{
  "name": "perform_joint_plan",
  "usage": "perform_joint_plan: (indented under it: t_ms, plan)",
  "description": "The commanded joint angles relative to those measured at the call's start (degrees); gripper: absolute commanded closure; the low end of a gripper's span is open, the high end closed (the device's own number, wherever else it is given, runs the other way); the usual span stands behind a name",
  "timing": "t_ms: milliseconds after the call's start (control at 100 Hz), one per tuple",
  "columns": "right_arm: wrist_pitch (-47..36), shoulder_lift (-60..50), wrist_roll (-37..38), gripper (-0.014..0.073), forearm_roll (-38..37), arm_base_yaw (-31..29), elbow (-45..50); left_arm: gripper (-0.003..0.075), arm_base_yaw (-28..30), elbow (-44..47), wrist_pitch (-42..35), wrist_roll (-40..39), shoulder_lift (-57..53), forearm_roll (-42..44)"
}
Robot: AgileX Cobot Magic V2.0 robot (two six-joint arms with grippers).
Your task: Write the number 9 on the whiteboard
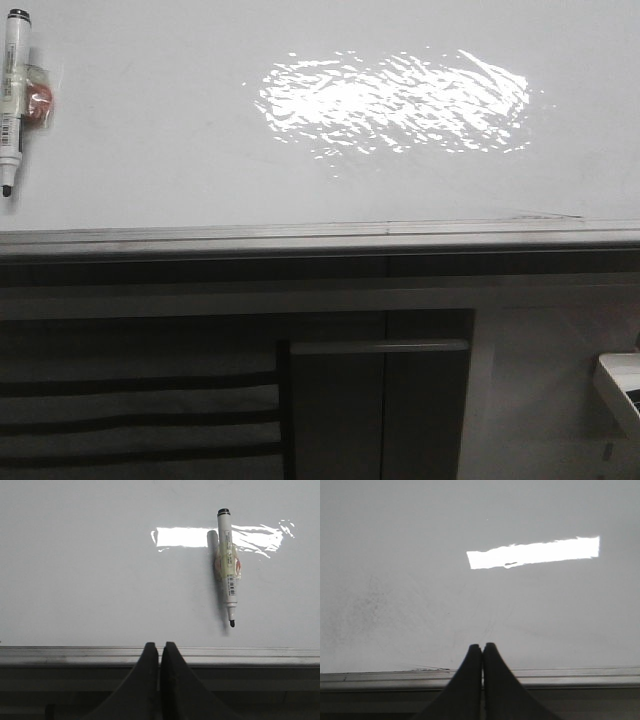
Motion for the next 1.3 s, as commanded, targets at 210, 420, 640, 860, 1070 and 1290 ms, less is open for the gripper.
perform_joint_plan:
  t_ms: [210, 420, 640, 860, 1070, 1290]
  plan:
    - [-4.5, -0.7, -0.3, 0.0666, -0.7, -0.4, 1.6, 0.0741, 0.2, 1.8, -4.4, -0.1, -1.5, -0.4]
    - [-4.5, -0.7, -0.3, 0.0666, -0.7, -0.4, 1.6, 0.0741, 0.2, 1.8, -4.4, -0.1, -1.5, -0.4]
    - [-4.5, -0.7, -0.3, 0.0666, -0.7, -0.4, 1.6, 0.0741, 0.2, 1.8, -4.4, -0.1, -1.5, -0.4]
    - [-4.8, -0.7, -0.3, 0.0666, -1.1, -0.4, 1.6, 0.0741, 0.2, 1.7, -7.2, -0.1, -1.5, -0.5]
    - [-0.6, -0.3, -0.3, 0.0666, -1.1, -0.4, -4.6, 0.0741, 0.2, -3.2, -10.2, -0.1, -1.5, -0.5]
    - [11.0, 5.6, -0.3, 0.0666, -1.3, -0.4, -17.3, 0.0741, 0.2, -18.0, 0.7, -0.1, 3.0, 0.0]
